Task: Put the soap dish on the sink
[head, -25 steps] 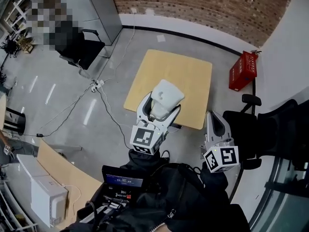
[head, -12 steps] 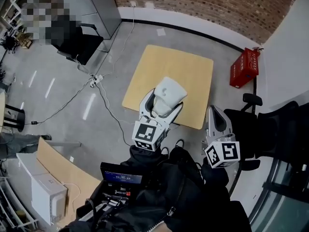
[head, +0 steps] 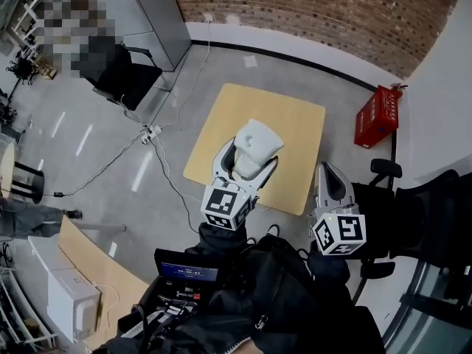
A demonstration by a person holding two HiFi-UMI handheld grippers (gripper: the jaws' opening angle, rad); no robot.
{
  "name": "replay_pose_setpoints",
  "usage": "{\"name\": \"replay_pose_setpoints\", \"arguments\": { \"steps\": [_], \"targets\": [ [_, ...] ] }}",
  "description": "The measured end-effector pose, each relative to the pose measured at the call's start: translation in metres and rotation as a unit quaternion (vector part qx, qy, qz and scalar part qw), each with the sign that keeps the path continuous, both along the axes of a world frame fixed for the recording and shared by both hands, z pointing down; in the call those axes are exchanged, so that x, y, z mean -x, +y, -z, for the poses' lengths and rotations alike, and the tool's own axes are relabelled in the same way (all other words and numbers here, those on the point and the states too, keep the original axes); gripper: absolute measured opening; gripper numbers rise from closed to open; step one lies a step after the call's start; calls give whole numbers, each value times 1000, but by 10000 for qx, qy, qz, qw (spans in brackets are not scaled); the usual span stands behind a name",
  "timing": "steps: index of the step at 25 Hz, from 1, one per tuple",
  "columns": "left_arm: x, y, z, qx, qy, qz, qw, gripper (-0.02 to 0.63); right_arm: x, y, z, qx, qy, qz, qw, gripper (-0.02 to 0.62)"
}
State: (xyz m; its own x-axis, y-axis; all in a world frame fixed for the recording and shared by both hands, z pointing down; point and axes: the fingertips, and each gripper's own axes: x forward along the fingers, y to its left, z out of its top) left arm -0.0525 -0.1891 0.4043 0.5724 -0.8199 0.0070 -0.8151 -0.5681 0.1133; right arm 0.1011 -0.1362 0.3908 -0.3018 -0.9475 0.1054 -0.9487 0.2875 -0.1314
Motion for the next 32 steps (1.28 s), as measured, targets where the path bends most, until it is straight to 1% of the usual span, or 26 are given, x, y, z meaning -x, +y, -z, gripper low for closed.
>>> {"name": "replay_pose_setpoints", "arguments": {
  "steps": [5,9,12,14,16,19,23,26,28,30,32],
  "targets": [
    [-23,-16,-8,151,-72,-2,9999,462,-22,-19,-9,70,-122,49,9999,5],
    [-32,-26,-21,302,-172,37,9994,462,-31,-29,-16,168,-218,127,9995,5],
    [-36,-33,-36,503,-255,79,9984,462,-37,-36,-23,240,-273,93,9993,5],
    [-39,-35,-46,729,-236,77,9970,462,-41,-41,-31,331,-321,85,9989,5],
    [-40,-36,-58,924,-283,93,9953,462,-38,-44,-40,427,-317,182,9984,5],
    [-39,-39,-77,1113,-398,105,9929,462,-29,-47,-53,520,-228,370,9977,5],
    [-36,-50,-110,1381,-523,41,9890,462,-21,-54,-80,728,-21,391,9966,5],
    [-32,-57,-142,1655,-696,-33,9837,462,-16,-56,-112,1042,150,369,9938,5],
    [-29,-60,-167,1899,-807,-62,9785,462,-15,-56,-133,1273,203,317,9911,5],
    [-26,-62,-194,2213,-941,-92,9706,462,-15,-55,-150,1478,220,239,9885,5],
    [-20,-62,-226,2576,-1128,-129,9596,462,-16,-51,-161,1641,246,191,9860,5]
  ]
}}
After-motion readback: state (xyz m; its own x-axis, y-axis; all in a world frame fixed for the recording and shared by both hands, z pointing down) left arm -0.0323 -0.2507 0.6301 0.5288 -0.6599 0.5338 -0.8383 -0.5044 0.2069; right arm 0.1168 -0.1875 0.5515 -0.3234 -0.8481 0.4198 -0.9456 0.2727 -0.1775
